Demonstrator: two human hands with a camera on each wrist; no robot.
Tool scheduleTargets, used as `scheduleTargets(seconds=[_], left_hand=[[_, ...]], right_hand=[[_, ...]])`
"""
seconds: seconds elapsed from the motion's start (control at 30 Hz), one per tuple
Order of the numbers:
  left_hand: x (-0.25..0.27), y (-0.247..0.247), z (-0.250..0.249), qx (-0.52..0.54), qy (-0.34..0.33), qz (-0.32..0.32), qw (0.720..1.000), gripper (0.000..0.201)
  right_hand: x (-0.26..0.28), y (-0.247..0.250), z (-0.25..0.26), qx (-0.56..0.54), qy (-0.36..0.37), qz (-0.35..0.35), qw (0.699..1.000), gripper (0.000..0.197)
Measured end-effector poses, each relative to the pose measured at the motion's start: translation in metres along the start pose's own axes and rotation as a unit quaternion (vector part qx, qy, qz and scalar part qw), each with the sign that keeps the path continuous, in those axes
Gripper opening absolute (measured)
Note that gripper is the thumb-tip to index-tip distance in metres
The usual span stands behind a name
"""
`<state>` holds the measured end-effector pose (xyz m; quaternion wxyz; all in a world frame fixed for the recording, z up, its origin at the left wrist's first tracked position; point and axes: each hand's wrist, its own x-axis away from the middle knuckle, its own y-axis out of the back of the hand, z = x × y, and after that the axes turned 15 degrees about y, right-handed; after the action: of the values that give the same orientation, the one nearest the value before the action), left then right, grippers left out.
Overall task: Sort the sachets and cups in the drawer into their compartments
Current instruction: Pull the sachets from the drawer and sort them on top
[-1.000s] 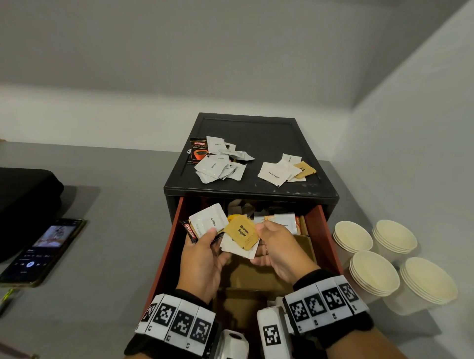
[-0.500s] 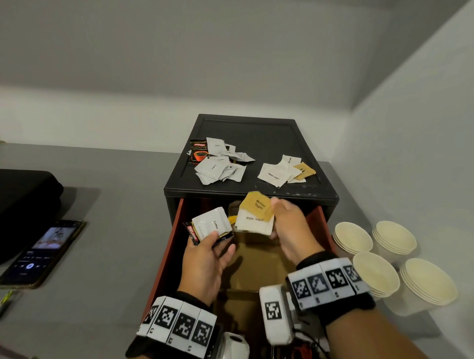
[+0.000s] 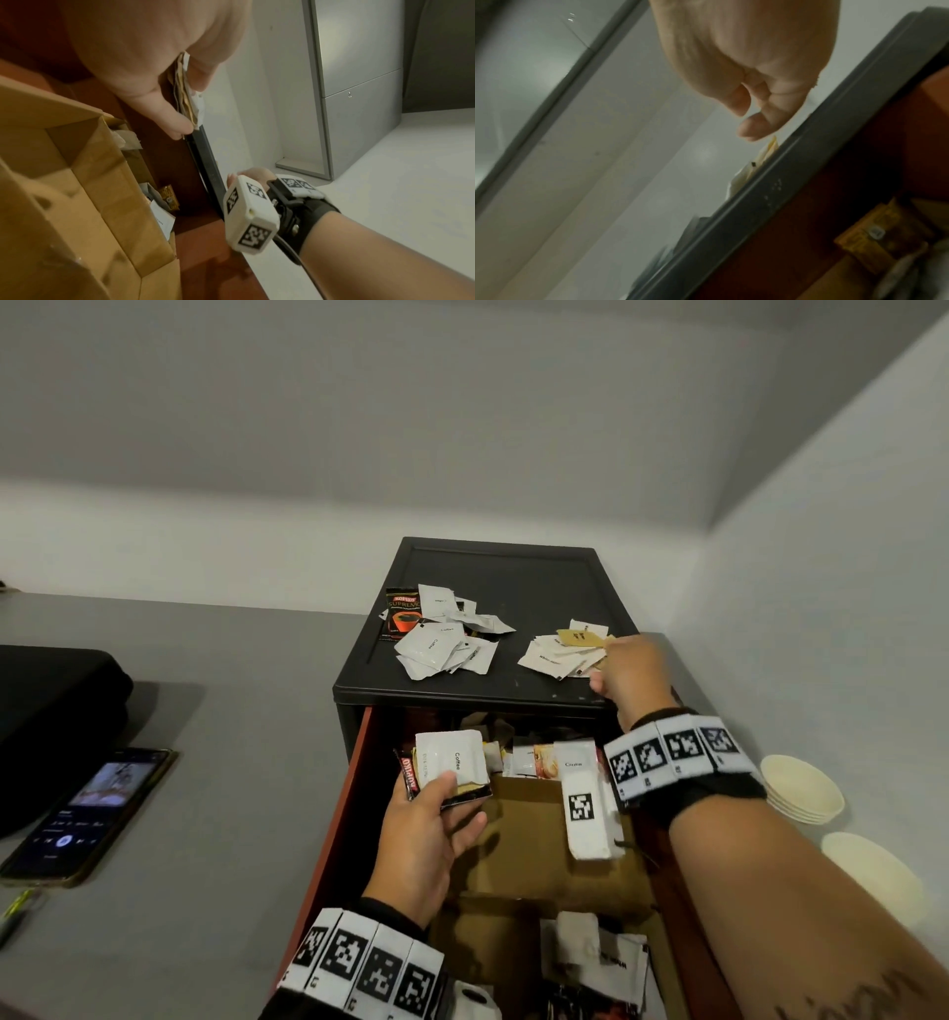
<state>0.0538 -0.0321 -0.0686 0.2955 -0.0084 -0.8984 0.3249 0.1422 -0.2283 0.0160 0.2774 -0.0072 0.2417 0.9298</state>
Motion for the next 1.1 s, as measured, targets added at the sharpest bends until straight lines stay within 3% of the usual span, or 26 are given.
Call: scheduleTargets(seconds=[0.1, 0.2, 0.27, 0.43, 0.6, 0.73, 0.9, 1.03, 1.1], left_hand=[[0.001, -0.002, 0.001, -0.014, 0.007, 0.006, 1.000, 0.023], [0.002, -0.005, 0.002, -0.037, 0.013, 0.022, 0.999, 0.020], [0.004, -0.005, 0.004, -0.063, 0.013, 0.032, 0.997, 0.020], [0.007, -0.004, 0.005, -0.075, 0.021, 0.038, 0.996, 0.020], [0.005, -0.004, 0.005, -0.063, 0.022, 0.028, 0.997, 0.019], [0.003, -0.003, 0.006, -0.056, 0.027, 0.014, 0.998, 0.015], [0.001, -0.002, 0.006, -0.072, 0.008, -0.014, 0.997, 0.014], [-0.001, 0.000, 0.006, -0.084, -0.012, -0.038, 0.996, 0.013], [-0.001, 0.001, 0.006, -0.087, -0.015, -0.041, 0.995, 0.014]], right_hand=[[0.041, -0.005, -0.003, -0.043, 0.106, 0.000, 0.993, 0.022], [0.093, -0.016, -0.005, -0.064, 0.166, 0.214, 0.961, 0.027], [0.105, -0.026, -0.015, -0.051, 0.173, 0.294, 0.938, 0.036], [0.103, -0.031, -0.032, -0.043, 0.163, 0.251, 0.953, 0.011], [0.096, -0.025, -0.037, -0.145, 0.056, 0.174, 0.972, 0.016], [0.093, -0.016, -0.045, -0.223, -0.020, 0.146, 0.964, 0.017], [0.094, -0.018, -0.045, -0.239, -0.002, 0.151, 0.959, 0.019], [0.095, -0.019, -0.047, -0.139, 0.058, 0.117, 0.982, 0.030], [0.097, -0.020, -0.046, -0.094, 0.087, 0.147, 0.981, 0.030]])
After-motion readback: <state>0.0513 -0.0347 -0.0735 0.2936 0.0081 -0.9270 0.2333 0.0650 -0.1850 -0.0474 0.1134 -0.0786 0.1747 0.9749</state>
